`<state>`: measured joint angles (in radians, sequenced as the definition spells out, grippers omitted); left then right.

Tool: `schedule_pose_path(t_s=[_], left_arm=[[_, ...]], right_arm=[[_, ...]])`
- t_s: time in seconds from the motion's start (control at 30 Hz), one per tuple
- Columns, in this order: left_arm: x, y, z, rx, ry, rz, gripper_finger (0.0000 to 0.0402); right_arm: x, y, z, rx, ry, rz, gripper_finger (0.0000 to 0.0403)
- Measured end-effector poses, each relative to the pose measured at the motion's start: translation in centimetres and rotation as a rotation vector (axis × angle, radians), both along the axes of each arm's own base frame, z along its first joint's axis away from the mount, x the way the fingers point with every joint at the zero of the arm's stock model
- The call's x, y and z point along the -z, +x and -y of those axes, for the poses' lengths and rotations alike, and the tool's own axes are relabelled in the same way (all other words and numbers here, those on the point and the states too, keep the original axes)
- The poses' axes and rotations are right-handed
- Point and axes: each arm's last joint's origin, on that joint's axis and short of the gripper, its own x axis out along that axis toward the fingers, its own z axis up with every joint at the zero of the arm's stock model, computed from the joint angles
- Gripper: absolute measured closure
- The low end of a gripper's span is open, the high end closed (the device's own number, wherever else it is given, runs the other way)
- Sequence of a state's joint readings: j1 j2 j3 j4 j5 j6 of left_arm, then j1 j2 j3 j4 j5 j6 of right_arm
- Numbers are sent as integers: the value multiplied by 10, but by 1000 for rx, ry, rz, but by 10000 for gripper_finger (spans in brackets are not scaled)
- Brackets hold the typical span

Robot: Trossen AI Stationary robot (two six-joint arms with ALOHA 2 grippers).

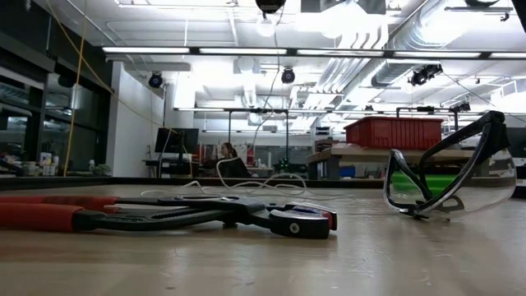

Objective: Coil cords
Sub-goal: Uncoil the wire from the spool

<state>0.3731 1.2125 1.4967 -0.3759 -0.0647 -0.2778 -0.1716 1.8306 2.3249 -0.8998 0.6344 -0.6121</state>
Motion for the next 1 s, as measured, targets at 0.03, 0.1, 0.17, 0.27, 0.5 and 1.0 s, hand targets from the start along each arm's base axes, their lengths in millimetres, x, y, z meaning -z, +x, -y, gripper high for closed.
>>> schedule_pose_path(t_s=[0.03, 0.1, 0.17, 0.27, 0.5, 1.0], left_arm=[[0, -1, -4, -4, -96, 45, 277], [1, -3, -13, -1, -306, 139, 277], [-1, -6, -19, 25, -500, 234, 277], [-4, -8, -26, 49, -700, 343, 277], [-10, -10, -29, 67, -839, 449, 277], [-7, -7, -31, 51, -892, 453, 277]], right_arm=[[-2, 3, -2, -4, -32, 12, 403], [-4, 10, -6, -17, -99, 3, 403], [-5, 18, -10, -34, -171, -9, 403], [-6, 27, -16, -72, -258, -36, 403], [-7, 35, -20, -98, -349, -59, 403], [-11, 37, -23, -182, -427, -85, 403]])
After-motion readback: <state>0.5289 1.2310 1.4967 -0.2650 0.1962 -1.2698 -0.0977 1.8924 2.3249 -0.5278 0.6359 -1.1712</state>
